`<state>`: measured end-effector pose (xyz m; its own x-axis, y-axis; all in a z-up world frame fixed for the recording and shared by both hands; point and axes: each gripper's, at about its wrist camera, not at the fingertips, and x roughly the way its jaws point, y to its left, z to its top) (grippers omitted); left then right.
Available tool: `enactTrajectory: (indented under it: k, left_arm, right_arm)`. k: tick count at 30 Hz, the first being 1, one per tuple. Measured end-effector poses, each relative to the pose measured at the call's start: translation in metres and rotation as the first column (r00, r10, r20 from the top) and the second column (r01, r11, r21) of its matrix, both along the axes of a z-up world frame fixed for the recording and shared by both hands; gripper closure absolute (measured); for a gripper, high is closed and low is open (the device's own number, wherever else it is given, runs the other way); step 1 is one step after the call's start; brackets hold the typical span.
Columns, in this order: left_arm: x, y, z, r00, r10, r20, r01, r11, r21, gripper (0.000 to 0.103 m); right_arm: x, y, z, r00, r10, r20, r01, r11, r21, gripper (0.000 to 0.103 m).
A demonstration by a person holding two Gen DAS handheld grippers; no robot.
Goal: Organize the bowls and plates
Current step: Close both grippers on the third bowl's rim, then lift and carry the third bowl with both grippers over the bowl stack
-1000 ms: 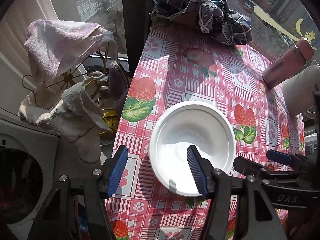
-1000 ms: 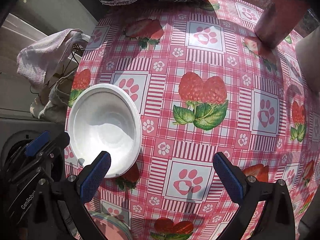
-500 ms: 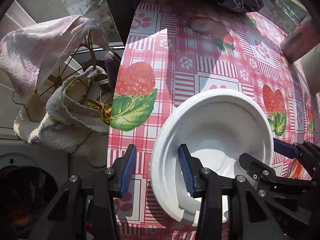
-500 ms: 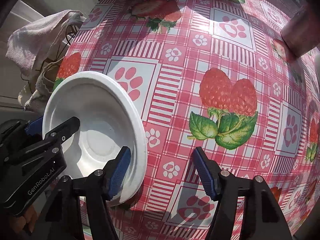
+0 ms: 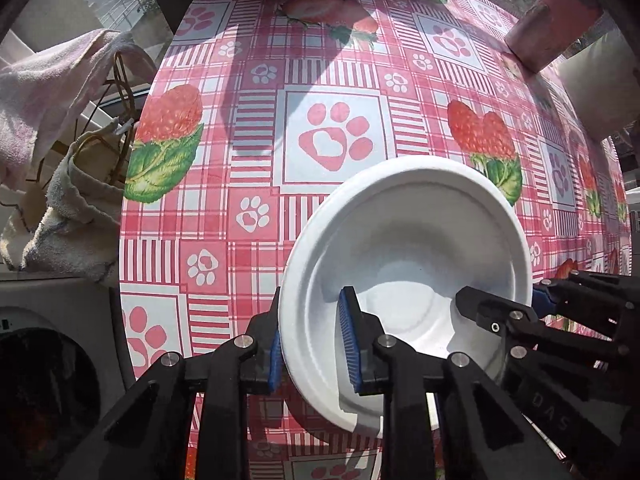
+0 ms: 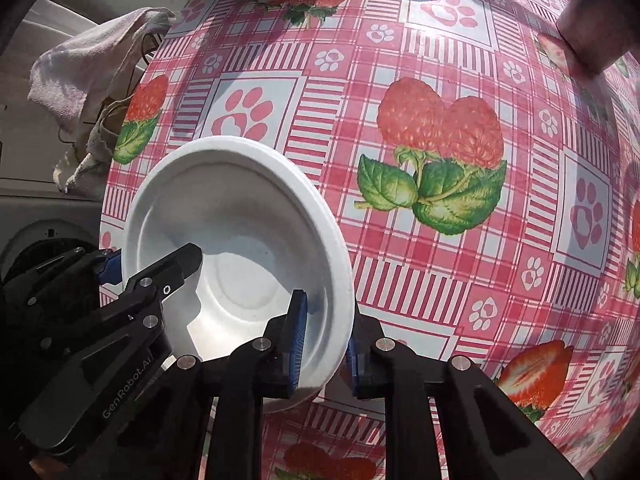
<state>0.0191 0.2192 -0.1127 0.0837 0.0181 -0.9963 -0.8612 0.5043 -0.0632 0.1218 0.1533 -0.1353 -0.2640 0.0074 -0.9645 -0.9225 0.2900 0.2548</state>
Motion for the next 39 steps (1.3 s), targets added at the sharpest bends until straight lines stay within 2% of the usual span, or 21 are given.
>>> enactTrajectory:
  k: [8,21,25,32,36,39]
  left_arm:
    - [0.026,-0.063,0.003,0.995,-0.095,-0.014,0.094,0.995,-0.018,0.076]
    - [0.036,-0.149,0.006,0.992,-0.121,-0.025,0.119,0.991,-0.061,0.075]
    - [0.027,-0.173,0.005,0.992,-0.126,-0.024,0.124,0.990,-0.068,0.075]
    - [0.011,-0.185,0.033,0.993,-0.115,-0.003,0.114,0.992,-0.044,0.075]
    - [0.016,-0.185,0.051,0.993,-0.120,0.007,0.120,0.992,-0.030,0.075]
    - [0.012,-0.191,0.066,0.992,-0.127,0.015,0.127,0.992,-0.016,0.075]
  right_arm:
    - [0.006,-0.053,-0.004,1.000,-0.022,-0.016,0.020,0.996,-0.081,0.083]
    - [0.002,-0.128,-0.014,0.993,-0.106,-0.059,0.097,0.985,-0.143,0.082]
    - [-0.003,-0.156,-0.011,0.990,-0.125,-0.072,0.114,0.983,-0.147,0.082]
    - [-0.003,-0.185,0.009,0.986,-0.148,-0.080,0.138,0.983,-0.123,0.082]
    - [-0.004,-0.196,0.022,0.984,-0.159,-0.076,0.150,0.983,-0.108,0.082]
    - [0.011,-0.205,0.036,0.981,-0.179,-0.077,0.172,0.981,-0.094,0.082]
